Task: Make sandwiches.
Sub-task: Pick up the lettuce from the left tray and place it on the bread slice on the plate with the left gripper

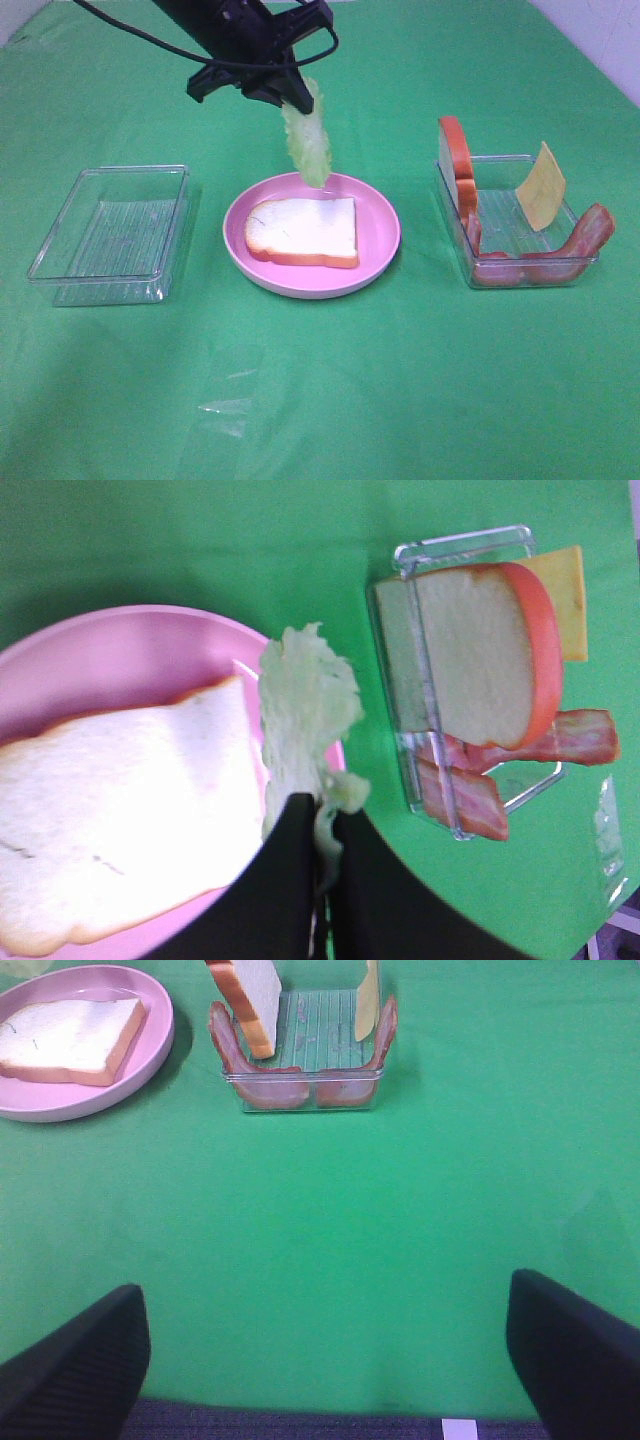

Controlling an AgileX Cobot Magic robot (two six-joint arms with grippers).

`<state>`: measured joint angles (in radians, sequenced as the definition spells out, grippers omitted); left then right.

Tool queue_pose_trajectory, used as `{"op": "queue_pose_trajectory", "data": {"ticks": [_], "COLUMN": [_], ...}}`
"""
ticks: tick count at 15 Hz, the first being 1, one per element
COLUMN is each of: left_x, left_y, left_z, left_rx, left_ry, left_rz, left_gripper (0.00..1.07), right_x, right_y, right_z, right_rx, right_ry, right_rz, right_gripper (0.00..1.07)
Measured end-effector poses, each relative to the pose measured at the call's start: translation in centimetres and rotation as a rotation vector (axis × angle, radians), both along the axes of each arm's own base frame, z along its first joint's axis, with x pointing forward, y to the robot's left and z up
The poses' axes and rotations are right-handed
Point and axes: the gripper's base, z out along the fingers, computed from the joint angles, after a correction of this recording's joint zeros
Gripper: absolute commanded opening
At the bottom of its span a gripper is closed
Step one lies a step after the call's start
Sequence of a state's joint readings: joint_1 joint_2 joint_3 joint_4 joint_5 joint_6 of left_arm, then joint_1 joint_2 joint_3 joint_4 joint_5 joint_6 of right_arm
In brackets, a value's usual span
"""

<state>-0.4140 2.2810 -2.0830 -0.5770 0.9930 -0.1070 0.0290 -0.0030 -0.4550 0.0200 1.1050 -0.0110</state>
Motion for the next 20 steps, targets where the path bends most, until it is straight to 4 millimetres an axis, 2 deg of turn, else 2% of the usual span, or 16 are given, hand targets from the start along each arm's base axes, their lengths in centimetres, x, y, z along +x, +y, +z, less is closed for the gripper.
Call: {"op": "queue_pose_trajectory", "data": {"ticks": [3, 6, 8, 11, 20], "left_x": [-0.8, -1.0, -0.8, -0.6, -0.4], "left_y": [-3.1, -4.3, -4.3, -3.7, -2.0], "left_z": [-2.3, -4.9, -6.8, -8.4, -9.4], "left_rx": [-0.062, -0.071, -0.039, 0.062, 0.291], "left_ry": [0.063, 0.127, 0.155, 0.134, 0.081], "left_rz": [-0.025, -0.034, -0.039, -0.061, -0.109], "left_gripper": [0.00, 0.00, 0.00, 0.00, 0.02], "right_x": [0.0, 0.0, 0.0, 0.0, 0.0], "right_y": [0.0, 0.0, 0.0, 0.0, 0.0], "right_z": [0.0, 0.0, 0.0, 0.0, 0.0], "right_rx": [0.000, 0.000, 0.000, 0.000, 0.000], "right_ry": [0.000, 0.000, 0.000, 0.000, 0.000], "right_rz": [0.000, 0.000, 0.000, 0.000, 0.000], "right_gripper": [0.94, 0.94, 0.94, 0.94, 0.94]}}
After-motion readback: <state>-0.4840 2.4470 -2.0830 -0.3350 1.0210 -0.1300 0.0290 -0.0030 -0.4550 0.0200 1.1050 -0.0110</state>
